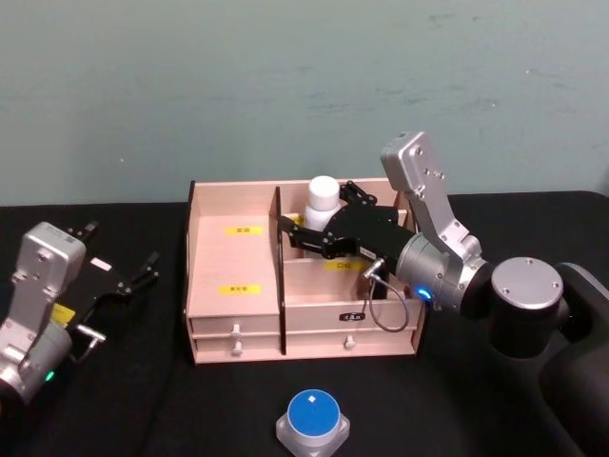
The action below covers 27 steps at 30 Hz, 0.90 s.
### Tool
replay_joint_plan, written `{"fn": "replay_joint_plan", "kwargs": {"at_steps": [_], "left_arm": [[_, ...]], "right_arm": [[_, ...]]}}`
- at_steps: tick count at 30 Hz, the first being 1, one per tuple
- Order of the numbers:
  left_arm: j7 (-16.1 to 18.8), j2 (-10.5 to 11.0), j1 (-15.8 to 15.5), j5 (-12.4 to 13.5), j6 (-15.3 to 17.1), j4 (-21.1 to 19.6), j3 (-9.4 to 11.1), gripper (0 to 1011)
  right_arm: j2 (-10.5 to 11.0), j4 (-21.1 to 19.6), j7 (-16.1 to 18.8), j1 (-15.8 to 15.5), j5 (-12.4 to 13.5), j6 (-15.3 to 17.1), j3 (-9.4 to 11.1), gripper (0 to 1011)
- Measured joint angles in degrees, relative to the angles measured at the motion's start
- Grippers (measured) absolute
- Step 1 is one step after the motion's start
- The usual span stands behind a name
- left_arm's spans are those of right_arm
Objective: Pick up the facial cleanser and watermelon frost from the table and place them into the tiered storage box.
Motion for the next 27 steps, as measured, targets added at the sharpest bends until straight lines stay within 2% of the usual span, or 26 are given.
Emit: {"fn": "replay_joint_plan", "kwargs": {"at_steps": [3,9,13,14,17,20,26,27], "left_arm": [[0.0,0.0,0.0,0.0,0.0,0.0,0.0,1010],[0.0,0.0,0.0,0.0,0.0,0.0,0.0,1010],[0.0,0.0,0.0,0.0,0.0,0.0,0.0,1010],[0.0,0.0,0.0,0.0,0.0,0.0,0.0,1010],[0.0,0.0,0.0,0.0,0.0,0.0,0.0,1010],[0.0,0.0,0.0,0.0,0.0,0.0,0.0,1010],[0.0,0.0,0.0,0.0,0.0,0.0,0.0,1010],[0.0,0.0,0.0,0.0,0.0,0.0,0.0,1010]], "right_arm": [[0.1,-0.1,0.1,-0.2,0.4,-0.2,0.2,1002],[1.4,-3.0,-0.5,-1.1,0.6,-0.4,1.2,1002],[3.6,-8.5,-1.3,-2.4,0.4,-0.4,2.4,1003],[3.6,-8.5,-1.3,-2.4,0.4,-0.4,2.4,1003],[5.2,-13.5,-1.2,-3.7,0.8,0.1,3.3,1003],[7.5,-20.7,-0.4,-6.3,2.6,2.1,4.3,1003],[11.0,-28.9,2.7,-11.3,7.8,3.9,5.1,1003],[11.0,-28.9,2.7,-11.3,7.8,3.9,5.1,1003]]}}
